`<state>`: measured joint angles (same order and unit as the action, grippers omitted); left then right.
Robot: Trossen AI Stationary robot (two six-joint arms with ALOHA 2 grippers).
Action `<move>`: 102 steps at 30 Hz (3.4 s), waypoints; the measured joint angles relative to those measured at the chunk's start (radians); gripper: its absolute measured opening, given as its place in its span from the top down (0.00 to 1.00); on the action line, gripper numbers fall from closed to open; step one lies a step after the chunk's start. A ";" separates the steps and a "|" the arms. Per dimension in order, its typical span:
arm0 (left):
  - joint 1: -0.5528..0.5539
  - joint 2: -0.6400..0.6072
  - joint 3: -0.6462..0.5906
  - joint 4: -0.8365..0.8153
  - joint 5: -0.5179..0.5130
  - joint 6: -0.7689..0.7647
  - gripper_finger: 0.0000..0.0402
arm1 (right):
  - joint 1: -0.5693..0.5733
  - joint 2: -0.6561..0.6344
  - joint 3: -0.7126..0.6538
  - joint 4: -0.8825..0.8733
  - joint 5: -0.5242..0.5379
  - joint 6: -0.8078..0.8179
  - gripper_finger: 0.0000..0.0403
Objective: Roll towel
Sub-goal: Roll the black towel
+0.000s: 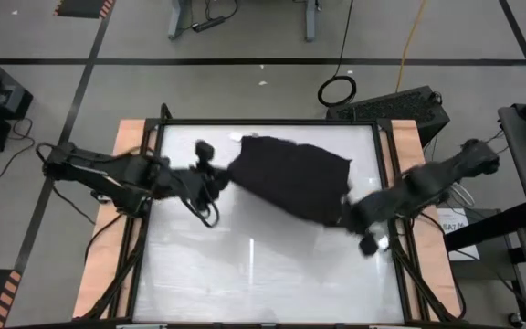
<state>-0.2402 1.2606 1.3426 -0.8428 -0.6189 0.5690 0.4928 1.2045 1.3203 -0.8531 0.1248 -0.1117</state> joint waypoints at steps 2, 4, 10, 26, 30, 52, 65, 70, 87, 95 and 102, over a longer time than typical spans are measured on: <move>-0.020 0.024 -0.041 0.003 0.062 -0.067 1.00 | 0.023 0.051 -0.079 0.093 -0.073 0.046 1.00; -0.037 0.059 -0.085 0.017 0.117 -0.115 0.99 | 0.042 0.105 -0.154 0.206 -0.135 0.088 1.00; -0.064 0.223 -0.221 0.023 0.151 -0.200 0.91 | 0.069 0.264 -0.301 0.503 -0.281 0.204 1.00; -0.123 0.399 -0.310 0.131 0.069 -0.324 0.65 | 0.110 0.365 -0.313 0.599 -0.324 0.341 0.61; -0.114 0.398 -0.307 0.353 0.123 -0.281 0.64 | 0.124 0.335 -0.312 0.457 -0.204 0.395 0.57; 0.130 0.627 -0.308 0.563 0.136 0.081 0.64 | 0.049 0.344 -0.431 0.477 0.083 0.465 0.69; 0.257 0.535 -0.311 0.557 0.071 0.151 0.64 | -0.095 0.344 -0.629 0.725 0.142 0.431 0.70; 0.207 0.458 -0.310 0.580 0.523 -0.022 0.64 | -0.122 0.344 -0.652 0.748 0.141 0.406 0.70; 0.069 0.563 -0.310 0.614 0.743 -0.049 0.66 | -0.155 0.344 -0.665 0.798 0.132 0.372 0.70; 0.067 0.571 -0.309 0.647 0.794 -0.060 0.82 | -0.172 0.344 -0.665 0.798 0.133 0.369 0.70; 0.054 0.571 -0.309 0.637 0.820 -0.060 0.98 | -0.193 0.344 -0.665 0.798 0.136 0.359 0.70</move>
<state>-0.1859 1.8317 1.0332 -0.2057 0.2014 0.5087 0.3001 1.5490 0.6552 -0.0555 0.2604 0.2474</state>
